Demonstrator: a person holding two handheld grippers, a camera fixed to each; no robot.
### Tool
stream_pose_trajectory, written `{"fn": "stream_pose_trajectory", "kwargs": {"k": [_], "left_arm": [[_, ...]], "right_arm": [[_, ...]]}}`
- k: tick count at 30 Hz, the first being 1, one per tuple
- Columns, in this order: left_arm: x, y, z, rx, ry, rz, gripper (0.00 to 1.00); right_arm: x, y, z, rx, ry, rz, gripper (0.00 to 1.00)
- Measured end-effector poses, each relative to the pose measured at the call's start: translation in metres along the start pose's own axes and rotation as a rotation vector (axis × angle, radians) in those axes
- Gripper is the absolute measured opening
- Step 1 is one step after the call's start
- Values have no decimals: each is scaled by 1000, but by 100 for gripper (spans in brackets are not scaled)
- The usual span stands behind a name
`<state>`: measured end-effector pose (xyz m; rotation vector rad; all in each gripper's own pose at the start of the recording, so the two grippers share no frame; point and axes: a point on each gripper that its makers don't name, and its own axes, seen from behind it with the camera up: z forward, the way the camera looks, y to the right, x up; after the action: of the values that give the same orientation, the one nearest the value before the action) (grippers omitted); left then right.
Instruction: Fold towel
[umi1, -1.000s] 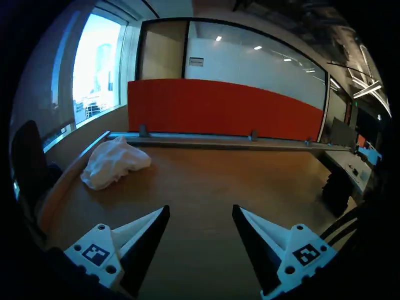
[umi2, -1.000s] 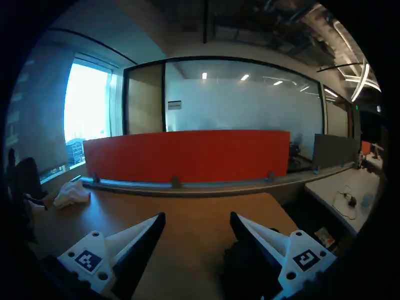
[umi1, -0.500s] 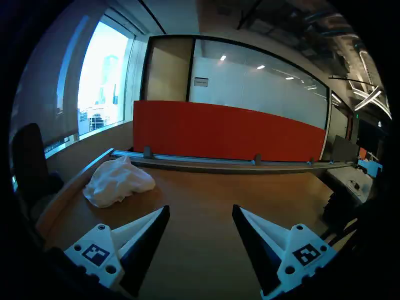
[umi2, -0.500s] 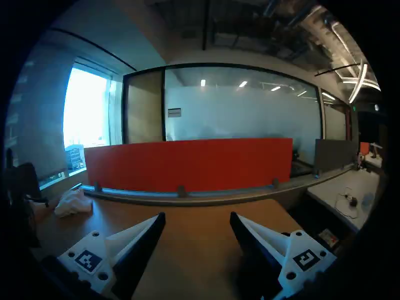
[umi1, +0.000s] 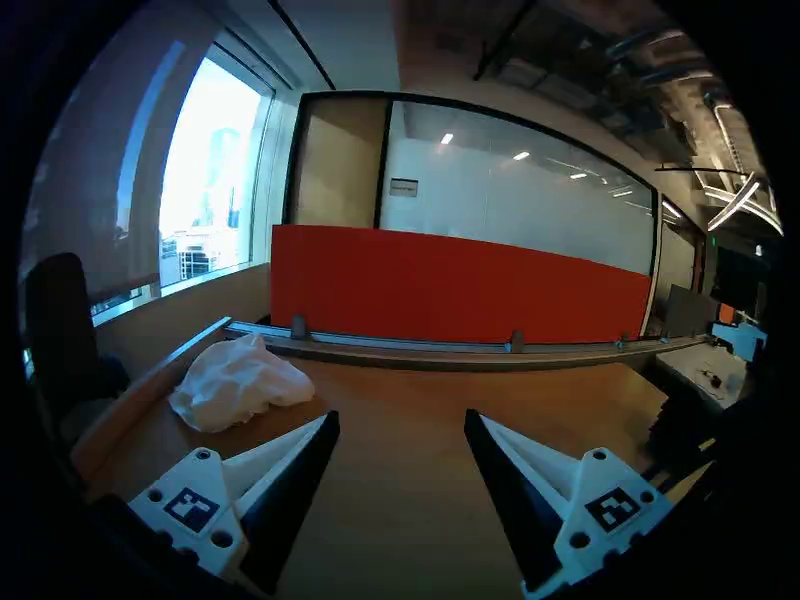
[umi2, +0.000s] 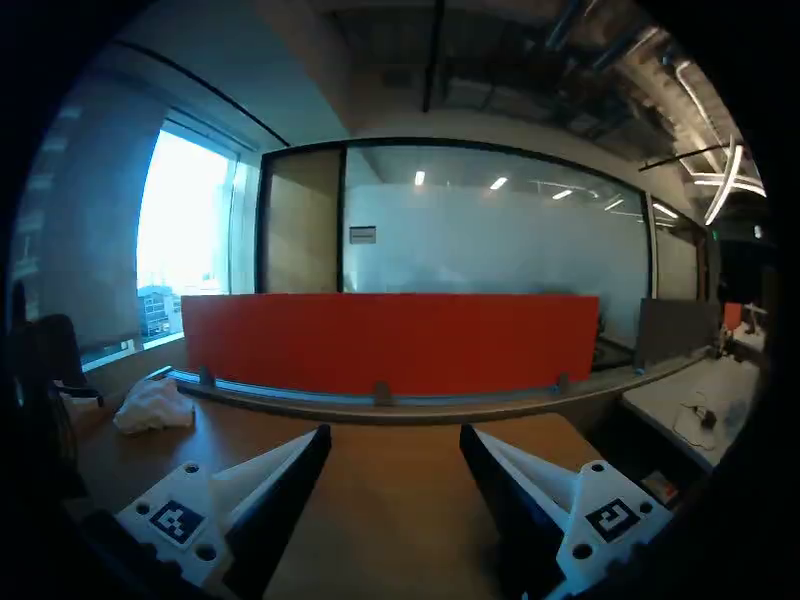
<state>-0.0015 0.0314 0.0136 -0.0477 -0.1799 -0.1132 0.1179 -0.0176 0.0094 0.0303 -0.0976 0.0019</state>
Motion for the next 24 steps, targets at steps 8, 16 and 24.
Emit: {"fn": "stream_pose_trajectory", "kwargs": {"k": [8,16,24], "left_arm": [[-5,-6,-1,25,17,49,93],[-9,-15,2,58,48,115,93],[-19,-20,3,77,87,175,93]], "right_arm": [[8,-19,-2,18,-11,-9,100],[11,-28,1,17,-23,4,100],[13,-30,8,12,-30,10,100]]}}
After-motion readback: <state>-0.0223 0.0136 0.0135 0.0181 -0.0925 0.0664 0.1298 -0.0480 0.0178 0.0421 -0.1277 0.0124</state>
